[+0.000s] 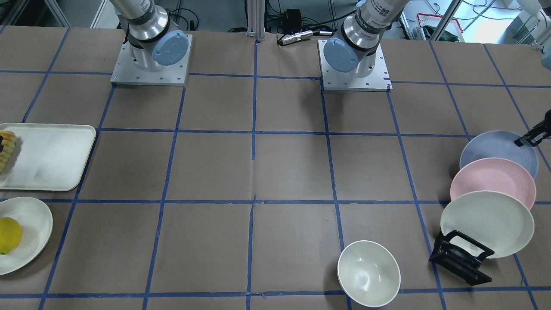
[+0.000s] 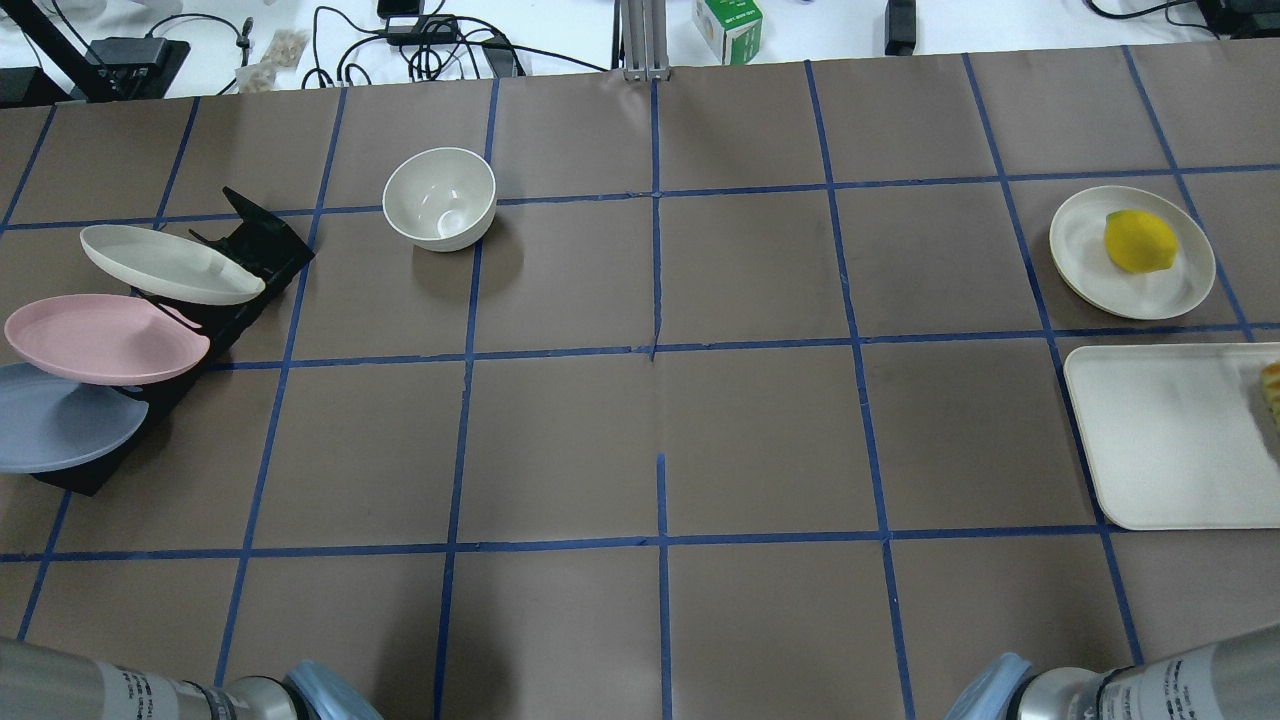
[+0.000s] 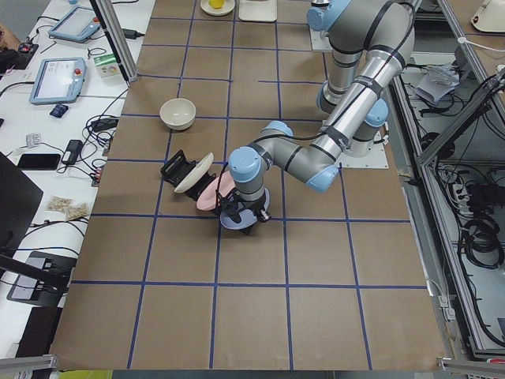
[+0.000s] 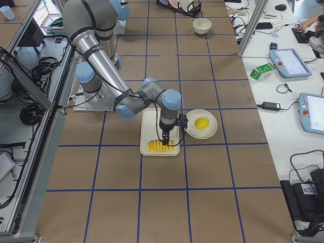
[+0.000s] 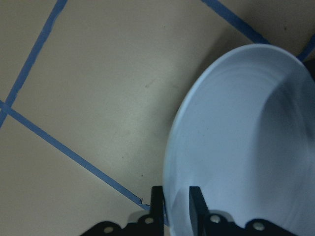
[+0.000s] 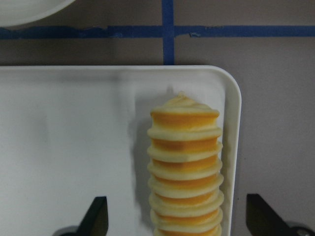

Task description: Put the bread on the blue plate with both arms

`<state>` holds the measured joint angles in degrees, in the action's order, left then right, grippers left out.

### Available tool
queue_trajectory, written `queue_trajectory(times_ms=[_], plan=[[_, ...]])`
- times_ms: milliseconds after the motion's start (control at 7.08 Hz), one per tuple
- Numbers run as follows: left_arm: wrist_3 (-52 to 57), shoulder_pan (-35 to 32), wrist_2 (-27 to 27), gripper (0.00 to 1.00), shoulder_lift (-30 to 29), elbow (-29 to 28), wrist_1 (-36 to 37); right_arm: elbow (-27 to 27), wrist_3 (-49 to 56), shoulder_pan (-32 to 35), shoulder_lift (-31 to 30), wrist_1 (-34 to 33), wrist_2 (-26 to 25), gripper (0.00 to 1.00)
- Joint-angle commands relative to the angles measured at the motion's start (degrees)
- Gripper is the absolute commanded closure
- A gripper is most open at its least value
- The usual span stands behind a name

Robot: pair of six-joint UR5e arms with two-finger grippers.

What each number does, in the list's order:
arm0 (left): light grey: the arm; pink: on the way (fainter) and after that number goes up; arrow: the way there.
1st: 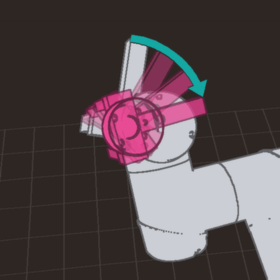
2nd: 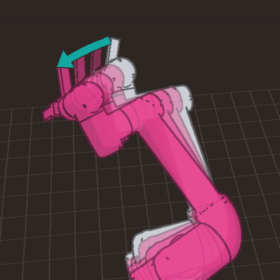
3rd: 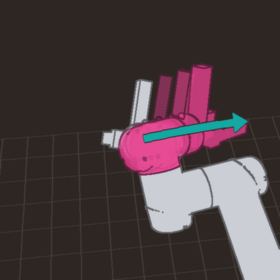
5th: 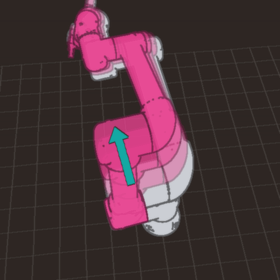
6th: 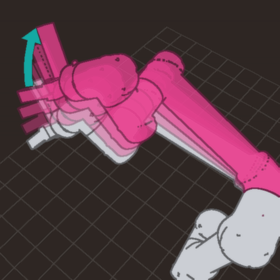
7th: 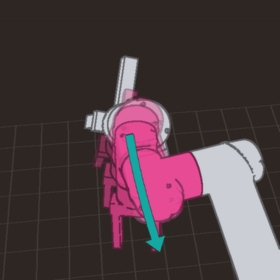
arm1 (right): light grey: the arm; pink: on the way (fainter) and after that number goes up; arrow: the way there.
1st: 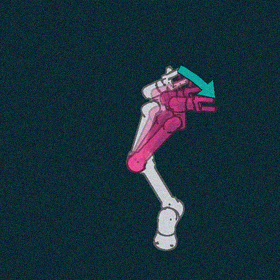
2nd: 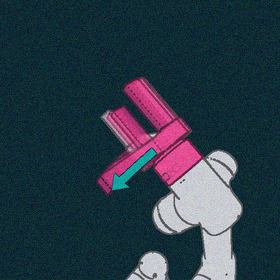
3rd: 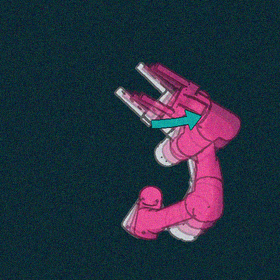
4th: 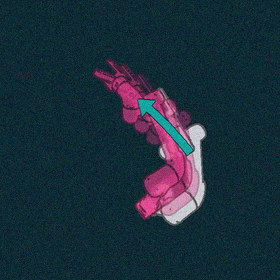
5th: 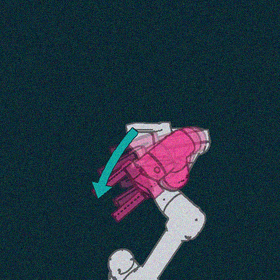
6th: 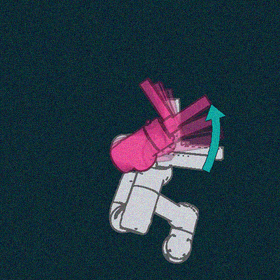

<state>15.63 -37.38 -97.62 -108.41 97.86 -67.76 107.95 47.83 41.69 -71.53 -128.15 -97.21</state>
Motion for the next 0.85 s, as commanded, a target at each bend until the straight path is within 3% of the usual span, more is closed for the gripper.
queue_trajectory(times_ms=[0,283,707], plan=[[0.54,0.02,-0.2,1.0,0.13,-0.73,-0.09,0.33,0.59,-0.11,2.79,-2.7,0.18,0.0],[0.8,0.02,-0.46,1.0,1.1,-0.91,-0.09,0.25,1.03,-0.11,4.02,-2.98,-0.08,0.0],[0.45,0.2,-8.27,1.0,2.24,-5.73,-1.14,0.33,1.21,-0.11,4.73,-2.89,-0.43,0.01]])
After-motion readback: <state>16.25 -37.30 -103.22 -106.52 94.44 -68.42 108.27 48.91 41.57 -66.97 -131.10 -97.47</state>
